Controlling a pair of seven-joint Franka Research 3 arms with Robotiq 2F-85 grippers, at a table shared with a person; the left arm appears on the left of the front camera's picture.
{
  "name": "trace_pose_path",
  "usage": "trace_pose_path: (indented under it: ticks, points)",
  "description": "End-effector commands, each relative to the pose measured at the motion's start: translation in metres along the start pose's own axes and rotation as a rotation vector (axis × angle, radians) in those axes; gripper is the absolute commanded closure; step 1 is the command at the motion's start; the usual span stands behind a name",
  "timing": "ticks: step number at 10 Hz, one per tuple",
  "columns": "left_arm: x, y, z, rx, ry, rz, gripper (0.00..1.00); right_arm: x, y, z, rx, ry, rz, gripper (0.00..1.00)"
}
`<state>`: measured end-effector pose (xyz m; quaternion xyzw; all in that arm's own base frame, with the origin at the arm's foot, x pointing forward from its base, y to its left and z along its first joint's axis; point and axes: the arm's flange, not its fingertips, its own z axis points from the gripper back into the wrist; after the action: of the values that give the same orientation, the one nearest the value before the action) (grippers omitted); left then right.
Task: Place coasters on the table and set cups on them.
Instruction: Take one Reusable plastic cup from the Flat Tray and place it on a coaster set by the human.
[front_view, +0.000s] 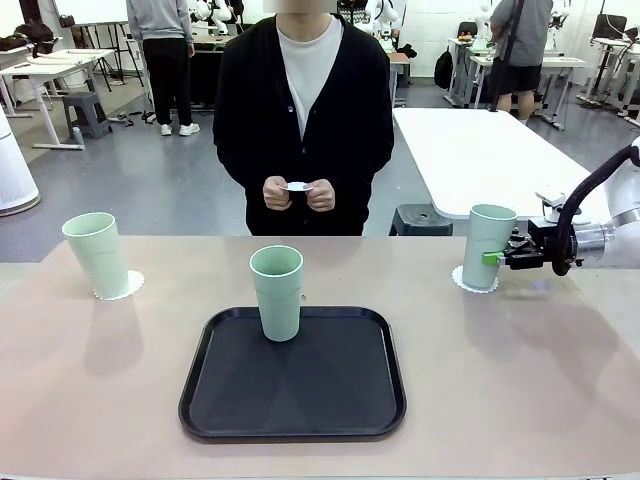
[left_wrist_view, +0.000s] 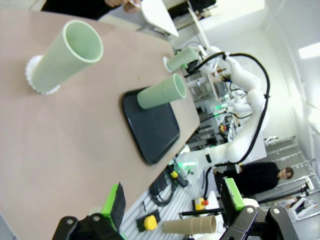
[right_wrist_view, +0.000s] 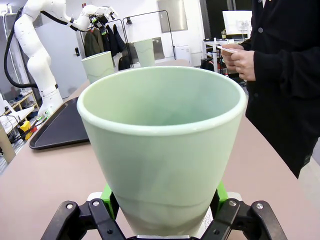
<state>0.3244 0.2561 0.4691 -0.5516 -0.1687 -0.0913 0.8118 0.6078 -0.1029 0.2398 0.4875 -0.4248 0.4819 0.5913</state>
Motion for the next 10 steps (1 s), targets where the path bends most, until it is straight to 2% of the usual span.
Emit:
trace_pose_path:
  ticks: [1,5,10]
  points:
    - [-0.0012,-0.0015,0.0021,-0.005,0.002,-0.001,0.0,0.0002,0.0,-0.0002,0.001,0.0,0.0,0.16]
    - [-0.0012,-0.0015,0.0021,-0.005,0.002,-0.001,0.0,-0.0009,-0.0035,-0.0042,0.011,0.018,0.07,0.16]
    - [-0.0012,-0.0015,0.0021,-0.005,0.002,-0.001,0.0,-0.0051,-0.0084,-0.0027,0.026,0.014,0.064,0.16]
